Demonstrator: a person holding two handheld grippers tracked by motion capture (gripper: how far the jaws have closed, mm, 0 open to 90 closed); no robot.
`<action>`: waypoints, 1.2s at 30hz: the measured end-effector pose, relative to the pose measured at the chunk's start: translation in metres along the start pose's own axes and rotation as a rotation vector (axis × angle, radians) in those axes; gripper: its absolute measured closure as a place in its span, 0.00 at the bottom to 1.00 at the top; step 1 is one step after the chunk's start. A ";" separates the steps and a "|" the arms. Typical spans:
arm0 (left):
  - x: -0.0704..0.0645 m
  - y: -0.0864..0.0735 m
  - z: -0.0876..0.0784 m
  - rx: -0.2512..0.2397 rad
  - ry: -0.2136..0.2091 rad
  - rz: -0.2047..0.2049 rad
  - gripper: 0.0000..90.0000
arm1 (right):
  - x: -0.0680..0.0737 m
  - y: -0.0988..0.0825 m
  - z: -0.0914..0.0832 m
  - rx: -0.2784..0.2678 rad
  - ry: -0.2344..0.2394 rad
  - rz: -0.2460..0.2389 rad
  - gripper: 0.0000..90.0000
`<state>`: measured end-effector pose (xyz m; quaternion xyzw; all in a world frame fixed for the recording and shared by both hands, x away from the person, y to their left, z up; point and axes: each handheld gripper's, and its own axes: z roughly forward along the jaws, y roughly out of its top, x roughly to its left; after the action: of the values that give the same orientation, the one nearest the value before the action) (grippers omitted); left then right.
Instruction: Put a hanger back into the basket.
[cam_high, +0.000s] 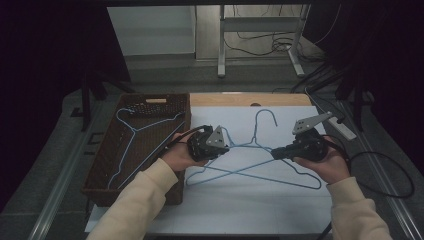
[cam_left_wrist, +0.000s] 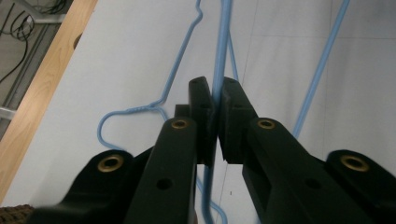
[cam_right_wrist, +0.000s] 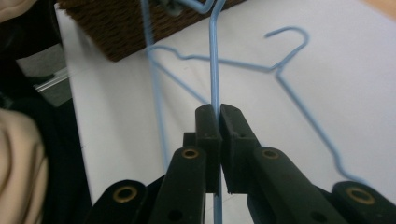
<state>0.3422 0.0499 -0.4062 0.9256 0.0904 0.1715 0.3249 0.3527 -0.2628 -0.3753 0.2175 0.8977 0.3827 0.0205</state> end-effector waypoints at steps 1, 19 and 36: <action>-0.001 0.002 -0.001 -0.009 0.000 -0.012 0.96 | -0.001 0.000 -0.001 -0.007 -0.005 0.001 0.96; 0.001 0.009 -0.018 -0.086 0.030 -0.166 0.97 | -0.002 -0.029 -0.033 -0.311 -0.250 0.076 0.51; 0.013 -0.015 -0.069 -0.187 0.110 -0.315 0.97 | -0.003 -0.063 -0.006 -0.270 -0.240 0.132 0.47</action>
<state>0.3279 0.1048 -0.3621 0.8550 0.2356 0.1767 0.4269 0.3302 -0.3066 -0.4148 0.3154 0.8131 0.4713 0.1312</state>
